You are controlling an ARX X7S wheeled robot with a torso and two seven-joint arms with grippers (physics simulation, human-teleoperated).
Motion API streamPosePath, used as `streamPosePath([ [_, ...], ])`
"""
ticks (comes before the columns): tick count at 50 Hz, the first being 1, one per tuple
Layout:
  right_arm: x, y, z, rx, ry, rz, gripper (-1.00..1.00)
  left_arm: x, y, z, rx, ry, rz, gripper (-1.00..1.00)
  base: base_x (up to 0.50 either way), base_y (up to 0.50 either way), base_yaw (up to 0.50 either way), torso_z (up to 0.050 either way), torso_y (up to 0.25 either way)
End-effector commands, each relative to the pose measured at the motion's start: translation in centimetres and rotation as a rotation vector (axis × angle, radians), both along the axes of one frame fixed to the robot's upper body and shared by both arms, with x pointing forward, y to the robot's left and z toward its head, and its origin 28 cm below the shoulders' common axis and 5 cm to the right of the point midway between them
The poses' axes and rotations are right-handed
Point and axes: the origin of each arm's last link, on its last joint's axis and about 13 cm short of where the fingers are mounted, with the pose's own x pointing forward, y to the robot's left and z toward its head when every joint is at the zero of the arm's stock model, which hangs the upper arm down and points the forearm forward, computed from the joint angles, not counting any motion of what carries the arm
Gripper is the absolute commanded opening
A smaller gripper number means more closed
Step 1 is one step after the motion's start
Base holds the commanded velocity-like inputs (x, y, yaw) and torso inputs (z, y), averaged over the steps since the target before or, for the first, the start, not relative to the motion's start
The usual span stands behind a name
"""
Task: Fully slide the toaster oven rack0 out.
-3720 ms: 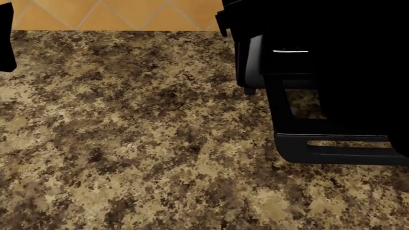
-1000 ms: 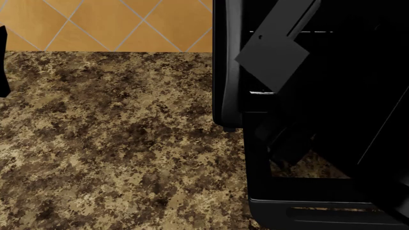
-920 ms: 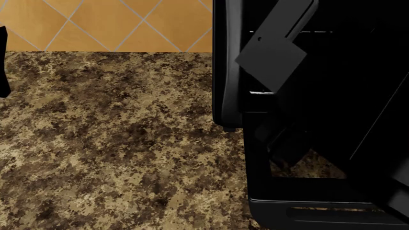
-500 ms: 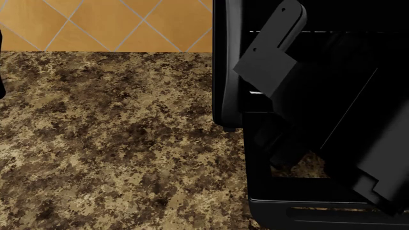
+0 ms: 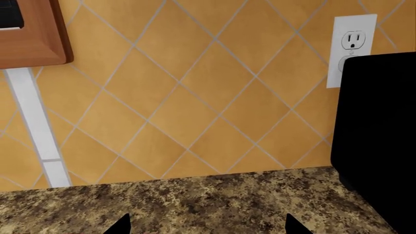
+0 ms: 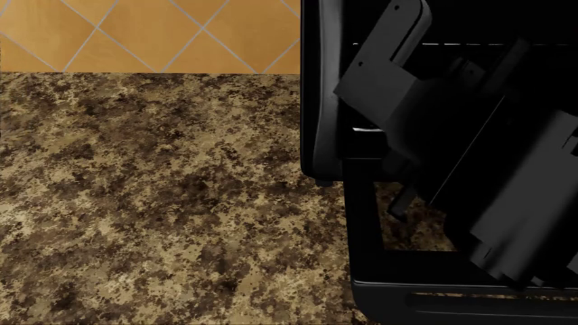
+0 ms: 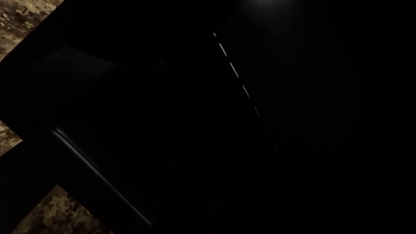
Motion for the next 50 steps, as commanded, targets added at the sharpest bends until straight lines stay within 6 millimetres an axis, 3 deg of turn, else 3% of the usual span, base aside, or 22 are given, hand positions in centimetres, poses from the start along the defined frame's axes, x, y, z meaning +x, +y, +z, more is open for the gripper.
streamPosePath([
  [1, -0.7, 0.8, 1.5, 0.065, 0.007, 0.059, -1.00, -0.1, 0.0, 0.5, -0.036, -0.033, -0.019, 1.00, 0.00, 0.00, 0.00, 0.000, 0.000],
  [15, -2.9, 0.2, 2.2, 0.036, -0.053, 0.058, -1.00, -0.3, 0.0, 1.0, -0.038, -0.041, -0.022, 1.00, 0.00, 0.00, 0.00, 0.000, 0.000],
  [33, -9.5, 0.0, 2.9, 0.078, -0.105, 0.084, -1.00, -0.7, -0.2, 1.1, -0.041, -0.053, -0.028, 1.00, 0.00, 0.00, 0.00, 0.001, 0.001],
  [40, -12.8, 0.4, 2.1, 0.107, -0.115, 0.116, -1.00, -0.9, -0.2, 1.0, -0.044, -0.053, -0.034, 1.00, -0.01, 0.00, 0.00, 0.002, 0.008],
  [50, -16.5, 0.3, 3.2, 0.065, -0.182, 0.142, -1.00, -0.6, -0.2, 0.9, -0.050, -0.056, -0.020, 1.00, -0.01, 0.00, -0.01, 0.002, 0.009],
])
